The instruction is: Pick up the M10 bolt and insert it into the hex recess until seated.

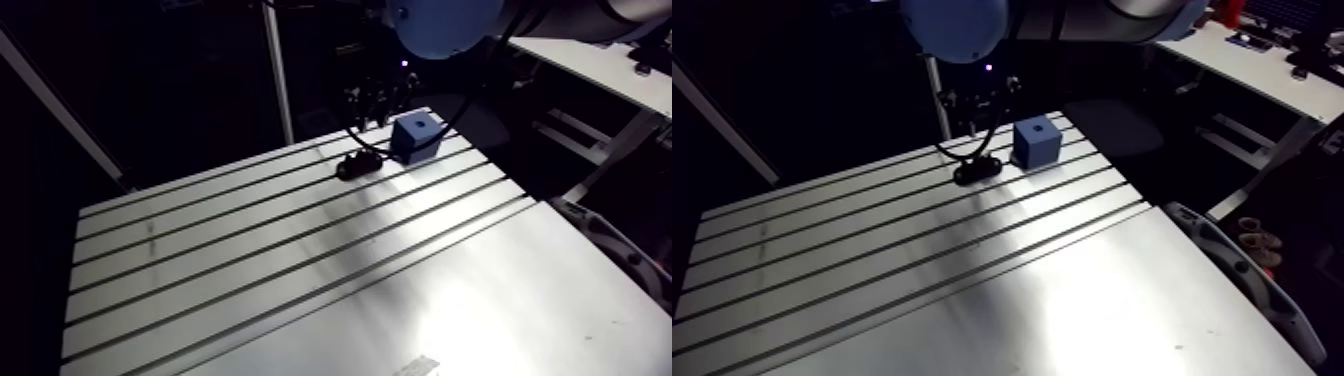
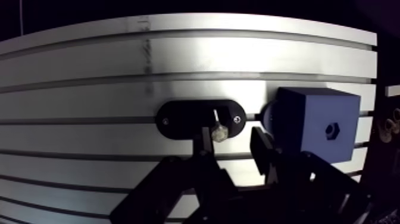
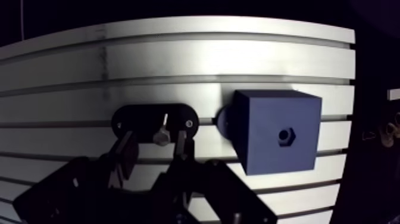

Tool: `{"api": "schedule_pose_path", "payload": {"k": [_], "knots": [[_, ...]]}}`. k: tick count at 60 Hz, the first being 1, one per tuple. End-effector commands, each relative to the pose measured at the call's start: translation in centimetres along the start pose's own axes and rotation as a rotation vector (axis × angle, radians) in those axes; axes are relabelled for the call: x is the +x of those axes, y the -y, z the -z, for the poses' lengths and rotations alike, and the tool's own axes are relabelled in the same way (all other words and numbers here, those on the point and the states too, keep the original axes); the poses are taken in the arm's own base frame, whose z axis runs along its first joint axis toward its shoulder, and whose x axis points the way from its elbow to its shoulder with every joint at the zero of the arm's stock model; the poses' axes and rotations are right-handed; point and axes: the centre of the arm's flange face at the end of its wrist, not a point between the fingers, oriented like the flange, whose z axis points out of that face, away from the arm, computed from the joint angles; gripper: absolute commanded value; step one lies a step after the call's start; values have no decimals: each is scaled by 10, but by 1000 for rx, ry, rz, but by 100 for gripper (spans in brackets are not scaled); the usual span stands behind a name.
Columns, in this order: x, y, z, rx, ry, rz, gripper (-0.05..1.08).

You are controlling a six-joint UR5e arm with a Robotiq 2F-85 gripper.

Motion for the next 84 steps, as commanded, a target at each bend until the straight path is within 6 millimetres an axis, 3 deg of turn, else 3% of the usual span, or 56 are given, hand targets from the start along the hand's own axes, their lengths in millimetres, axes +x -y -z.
{"api": "schedule_pose_path", "payload": {"k": [1,30,84], "knots": [[-1,0,-7,5,10,-3,54],[-5,2,-26,9,22,-3,55],[-11,3,-35,0,9,5,55]]}}
